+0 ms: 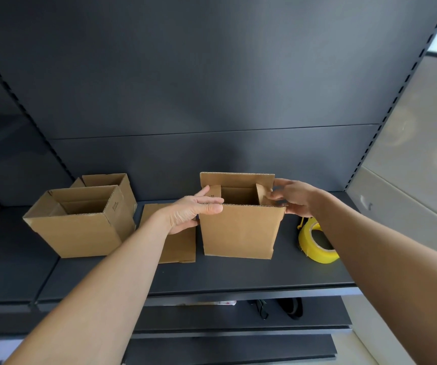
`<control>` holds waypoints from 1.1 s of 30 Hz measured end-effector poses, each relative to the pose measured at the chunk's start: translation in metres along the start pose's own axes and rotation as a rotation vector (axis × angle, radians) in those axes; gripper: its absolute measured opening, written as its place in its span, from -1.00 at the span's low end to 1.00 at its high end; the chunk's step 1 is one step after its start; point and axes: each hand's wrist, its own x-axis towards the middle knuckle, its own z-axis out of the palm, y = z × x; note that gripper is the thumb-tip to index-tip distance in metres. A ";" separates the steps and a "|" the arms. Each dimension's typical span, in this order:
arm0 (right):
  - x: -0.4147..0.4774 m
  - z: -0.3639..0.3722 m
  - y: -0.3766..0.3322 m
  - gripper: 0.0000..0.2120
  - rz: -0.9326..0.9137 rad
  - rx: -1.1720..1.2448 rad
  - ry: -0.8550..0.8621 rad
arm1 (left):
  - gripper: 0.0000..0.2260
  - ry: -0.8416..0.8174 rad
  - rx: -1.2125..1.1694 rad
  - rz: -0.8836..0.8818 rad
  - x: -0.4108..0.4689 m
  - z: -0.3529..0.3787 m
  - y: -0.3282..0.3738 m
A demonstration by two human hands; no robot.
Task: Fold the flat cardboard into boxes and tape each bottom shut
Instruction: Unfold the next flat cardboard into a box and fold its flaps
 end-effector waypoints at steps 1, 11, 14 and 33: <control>-0.001 -0.002 -0.001 -0.58 0.009 0.026 -0.008 | -0.61 -0.003 -0.001 -0.002 0.000 0.000 0.000; -0.009 -0.003 -0.015 -0.55 0.079 0.132 -0.006 | -0.61 -0.017 0.034 -0.006 -0.001 0.001 0.002; -0.012 0.000 -0.018 -0.50 0.091 0.122 0.011 | -0.66 -0.015 0.038 -0.010 -0.003 0.001 0.004; -0.014 0.009 -0.023 -0.37 0.094 0.051 0.076 | -0.65 0.371 0.119 0.071 0.002 0.017 0.004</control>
